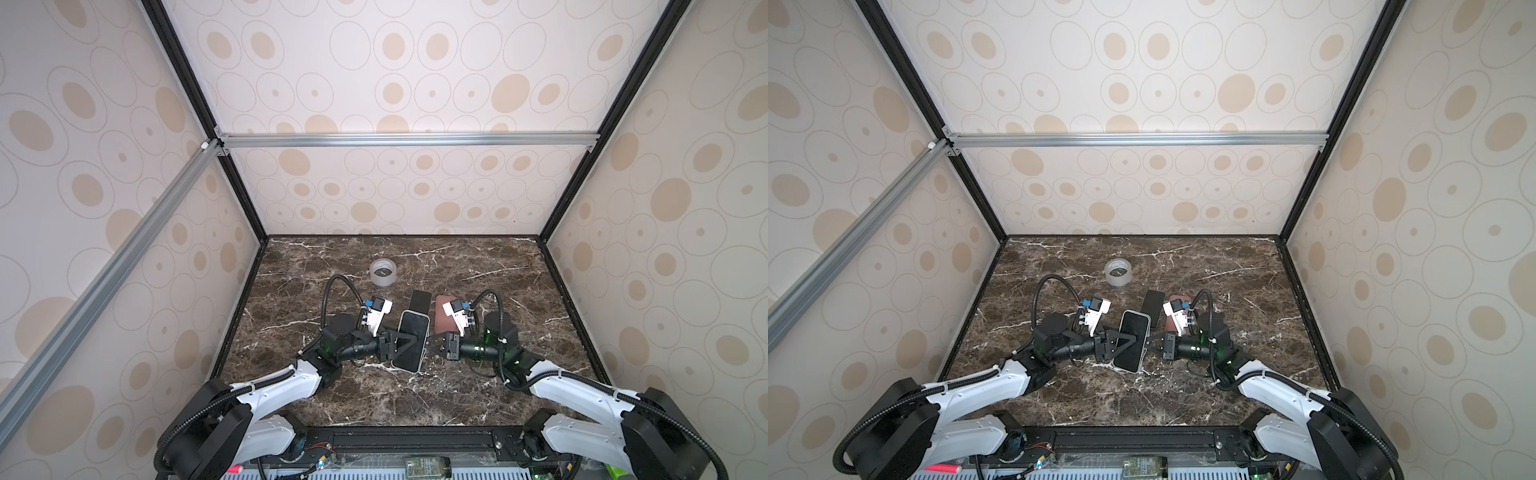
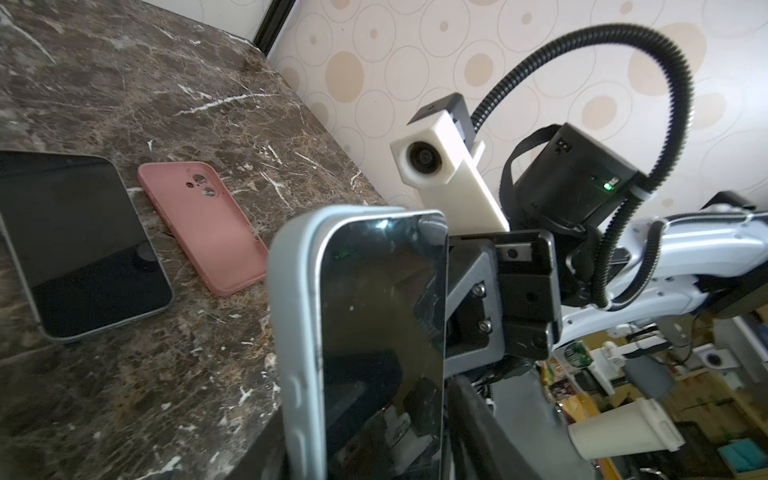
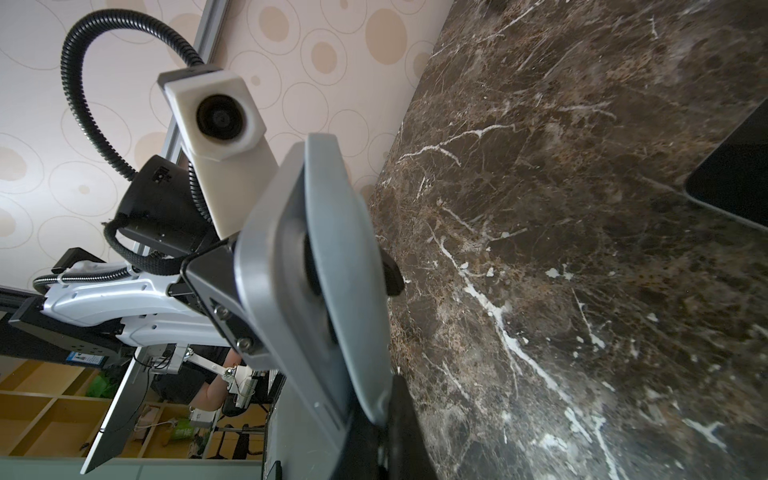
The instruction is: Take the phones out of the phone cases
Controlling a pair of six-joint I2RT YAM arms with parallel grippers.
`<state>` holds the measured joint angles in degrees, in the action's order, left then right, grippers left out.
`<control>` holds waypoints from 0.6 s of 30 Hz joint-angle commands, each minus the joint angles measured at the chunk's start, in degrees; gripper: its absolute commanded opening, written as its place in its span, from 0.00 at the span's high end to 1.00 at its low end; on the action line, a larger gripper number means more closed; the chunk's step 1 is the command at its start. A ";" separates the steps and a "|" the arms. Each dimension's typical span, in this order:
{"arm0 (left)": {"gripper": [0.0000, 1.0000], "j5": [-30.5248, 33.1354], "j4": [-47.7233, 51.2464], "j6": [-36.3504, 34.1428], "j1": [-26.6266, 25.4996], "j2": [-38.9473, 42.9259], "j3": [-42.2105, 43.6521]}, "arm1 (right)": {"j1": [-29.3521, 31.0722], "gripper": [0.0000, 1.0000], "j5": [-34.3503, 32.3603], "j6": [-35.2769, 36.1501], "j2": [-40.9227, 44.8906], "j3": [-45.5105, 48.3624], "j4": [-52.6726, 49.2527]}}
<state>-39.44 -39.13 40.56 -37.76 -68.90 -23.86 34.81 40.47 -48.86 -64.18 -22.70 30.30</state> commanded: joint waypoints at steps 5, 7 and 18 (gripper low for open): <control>0.27 2.25 -0.26 -0.89 0.16 0.47 0.14 | 0.33 1.00 -0.24 -2.89 -0.85 2.00 8.10; 0.23 2.61 -0.09 -0.89 0.23 0.33 0.29 | 0.35 1.00 -0.29 -3.45 -1.19 2.47 8.84; 0.04 10.70 9.52 -3.42 0.16 0.59 -0.89 | 0.47 1.00 -2.47 -2.35 -2.91 3.54 5.22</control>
<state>-32.95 -34.96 39.57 -37.71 -68.90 -23.38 34.83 38.81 -51.13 -66.85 -19.16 33.65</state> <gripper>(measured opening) 0.951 0.054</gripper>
